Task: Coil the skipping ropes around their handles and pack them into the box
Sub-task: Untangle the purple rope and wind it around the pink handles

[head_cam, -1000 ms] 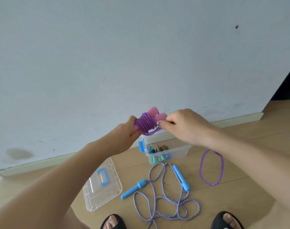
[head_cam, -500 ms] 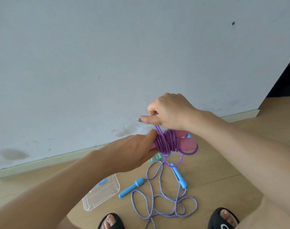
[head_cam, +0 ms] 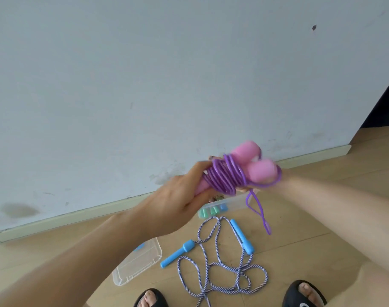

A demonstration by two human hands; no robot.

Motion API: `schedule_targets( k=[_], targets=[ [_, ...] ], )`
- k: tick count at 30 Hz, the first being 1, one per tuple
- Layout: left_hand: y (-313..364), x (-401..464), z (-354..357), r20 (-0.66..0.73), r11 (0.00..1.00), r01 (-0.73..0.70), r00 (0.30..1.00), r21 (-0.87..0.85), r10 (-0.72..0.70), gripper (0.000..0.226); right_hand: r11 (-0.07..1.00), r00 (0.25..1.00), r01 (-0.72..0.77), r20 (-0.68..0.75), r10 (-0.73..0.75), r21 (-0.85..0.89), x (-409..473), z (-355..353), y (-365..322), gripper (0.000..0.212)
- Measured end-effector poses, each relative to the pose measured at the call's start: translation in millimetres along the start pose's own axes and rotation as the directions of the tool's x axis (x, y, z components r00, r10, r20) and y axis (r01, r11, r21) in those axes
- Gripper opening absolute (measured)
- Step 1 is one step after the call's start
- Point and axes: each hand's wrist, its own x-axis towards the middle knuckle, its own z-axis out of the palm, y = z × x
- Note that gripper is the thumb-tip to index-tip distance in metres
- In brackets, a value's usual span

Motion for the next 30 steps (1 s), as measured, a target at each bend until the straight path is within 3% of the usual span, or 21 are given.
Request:
schedule_targets(
  k=[2, 4, 6, 9, 11, 15, 21, 24, 27, 30],
  targets=[
    [-8.7, 4.4, -4.4, -0.128, 0.988, 0.138, 0.981, -0.068, -0.145, 0.028, 0.998, 0.999, 0.039, -0.011, -0.040, -0.055, -8.8, 6.6, -9.2, 0.043],
    [-19.8, 7.9, -8.2, -0.162, 0.946, 0.289, 0.936, -0.144, -0.311, 0.027, 0.992, 0.988, 0.128, -0.084, -0.128, -0.012, -19.6, 15.9, -27.3, 0.054],
    [-30.8, 11.1, -9.1, -0.156, 0.909, 0.389, 0.899, -0.147, -0.410, 0.030, 0.968, 0.959, 0.198, -0.173, -0.224, -0.155, -31.7, 20.1, -35.8, 0.060],
    [-53.1, 14.7, -10.6, -0.140, 0.849, 0.508, 0.839, -0.143, -0.526, 0.029, 0.924, 0.945, 0.172, -0.209, -0.253, -0.341, -43.7, 20.5, -35.4, 0.061],
    [-65.4, 14.2, -11.4, -0.121, 0.822, 0.563, 0.813, -0.091, -0.570, 0.028, 0.830, 0.923, 0.180, -0.201, -0.329, -0.528, -53.4, 20.9, -39.6, 0.056],
    [-72.9, 4.5, -2.0, 0.011, 0.860, 0.463, 0.879, 0.213, -0.476, 0.029, 0.464, 0.779, 0.178, -0.164, -0.606, -0.868, -69.9, 14.5, -59.7, 0.050],
    [-43.7, -5.1, 9.2, 0.303, 0.934, 0.118, 0.926, 0.338, -0.227, 0.032, 0.237, 0.631, 0.232, -0.039, -0.775, -0.943, -68.0, 8.8, -85.6, 0.058],
    [-24.1, -10.1, 10.2, 0.296, 0.959, -0.065, 0.955, 0.274, -0.020, 0.035, 0.320, 0.665, 0.264, -0.069, -0.744, -0.910, -54.4, 1.9, -83.7, 0.062],
    [-19.1, -14.2, 6.8, 0.230, 0.938, -0.175, 0.967, 0.299, 0.107, 0.041, 0.535, 0.776, 0.322, -0.106, -0.622, -0.781, -40.9, -8.2, -70.7, 0.065],
    [-16.1, -20.3, 6.2, 0.186, 0.908, -0.254, 0.962, 0.332, 0.201, 0.043, 0.756, 0.893, 0.352, -0.045, -0.448, -0.551, -37.5, -3.7, -57.7, 0.063]
  ],
)
